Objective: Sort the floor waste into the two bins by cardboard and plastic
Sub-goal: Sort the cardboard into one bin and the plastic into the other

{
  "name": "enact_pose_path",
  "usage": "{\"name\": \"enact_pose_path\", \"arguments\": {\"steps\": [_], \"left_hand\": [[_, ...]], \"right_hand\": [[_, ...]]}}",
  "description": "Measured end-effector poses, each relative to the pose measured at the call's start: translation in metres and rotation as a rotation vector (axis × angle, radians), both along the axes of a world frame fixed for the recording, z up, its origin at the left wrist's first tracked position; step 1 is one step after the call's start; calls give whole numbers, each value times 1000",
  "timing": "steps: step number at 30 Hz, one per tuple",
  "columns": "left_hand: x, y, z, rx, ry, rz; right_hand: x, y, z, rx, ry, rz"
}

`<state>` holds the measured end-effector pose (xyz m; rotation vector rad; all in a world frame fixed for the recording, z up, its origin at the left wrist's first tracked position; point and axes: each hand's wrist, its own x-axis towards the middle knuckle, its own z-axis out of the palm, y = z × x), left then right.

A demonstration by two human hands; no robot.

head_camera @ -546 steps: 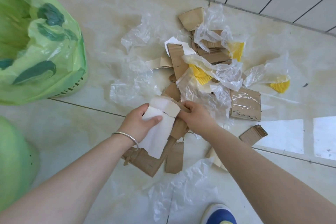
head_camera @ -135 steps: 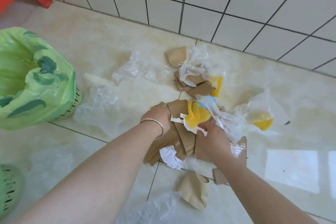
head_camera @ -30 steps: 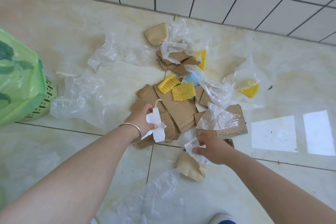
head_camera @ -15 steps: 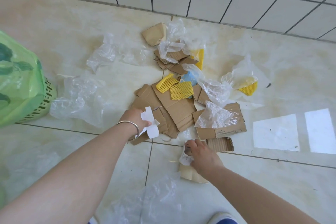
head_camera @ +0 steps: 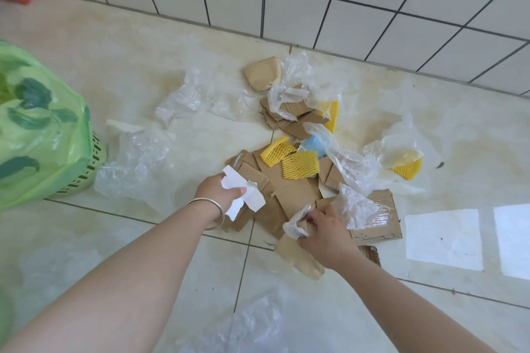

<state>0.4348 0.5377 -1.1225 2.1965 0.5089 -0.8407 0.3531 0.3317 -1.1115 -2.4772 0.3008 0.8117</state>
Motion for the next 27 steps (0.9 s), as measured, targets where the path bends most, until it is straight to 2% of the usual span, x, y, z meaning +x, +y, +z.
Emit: {"name": "enact_pose_path", "arguments": {"steps": [5,8,12,18,23,27], "left_hand": [[2,13,32,-58,-24,93],[2,35,63,-99,-82,190],[-6,82,103,-114,-224,392],[-49,159,171,-78,-292,727],[-89,196,220,-152,-365,835],[-122,224,239,-151,-373,862]], "right_hand": [[46,38,38,363,-69,-248],[74,77,63,558,-103,-259],[97,135,92,689,-125,-142],[99,214,142,787,-60,104],[77,264,182,748,-117,433],[56,308,203,825,-7,538]]}}
